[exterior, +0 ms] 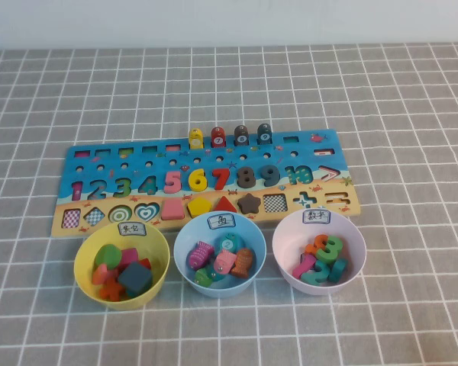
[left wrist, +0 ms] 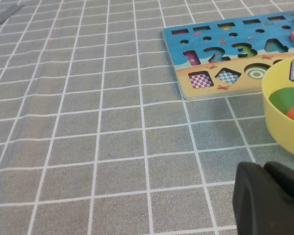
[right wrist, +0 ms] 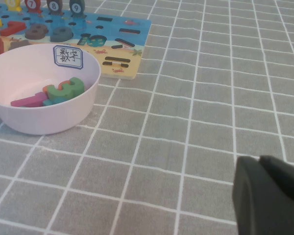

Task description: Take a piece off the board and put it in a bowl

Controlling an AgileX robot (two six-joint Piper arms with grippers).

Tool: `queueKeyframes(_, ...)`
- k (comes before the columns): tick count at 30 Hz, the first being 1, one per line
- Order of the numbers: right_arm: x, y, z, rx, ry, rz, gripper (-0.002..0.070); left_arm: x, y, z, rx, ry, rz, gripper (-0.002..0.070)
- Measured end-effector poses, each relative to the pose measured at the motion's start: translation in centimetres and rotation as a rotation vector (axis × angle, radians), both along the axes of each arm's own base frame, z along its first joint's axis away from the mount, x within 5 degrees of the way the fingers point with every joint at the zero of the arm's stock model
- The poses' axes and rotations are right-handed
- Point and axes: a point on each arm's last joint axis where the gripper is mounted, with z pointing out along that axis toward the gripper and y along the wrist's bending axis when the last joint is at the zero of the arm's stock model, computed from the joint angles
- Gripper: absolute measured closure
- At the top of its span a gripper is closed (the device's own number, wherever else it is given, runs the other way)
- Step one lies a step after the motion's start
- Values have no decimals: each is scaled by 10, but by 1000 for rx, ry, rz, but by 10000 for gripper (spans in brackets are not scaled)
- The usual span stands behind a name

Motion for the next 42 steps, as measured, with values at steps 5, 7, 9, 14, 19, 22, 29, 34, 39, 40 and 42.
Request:
queueKeyframes(5,0,0,0,0,2,0,695,0,0,0,0,0,0,680)
queueKeyframes(7,0,0,0,0,2,0,695,0,0,0,0,0,0,680)
queueKeyframes(9,0,0,0,0,2,0,695,0,0,0,0,0,0,680)
queueKeyframes(14,0,0,0,0,2,0,695,0,0,0,0,0,0,680)
queueKeyframes(19,0,0,0,0,2,0,695,0,0,0,0,0,0,680)
queueKeyframes(22,0,0,0,0,2,0,695,0,0,0,2,0,0,680)
queueKeyframes(29,0,0,0,0,2,0,695,0,0,1,4,-6,0,680)
queueKeyframes(34,0,0,0,0,2,0,695,0,0,1,5,-6,1,680)
queueKeyframes(39,0,0,0,0,2,0,695,0,0,1,5,-6,1,680)
queueKeyframes(40,0,0,0,0,2,0,695,0,0,1,5,-6,1,680)
queueKeyframes(42,0,0,0,0,2,0,695,0,-1,1,-20,-10,0,679)
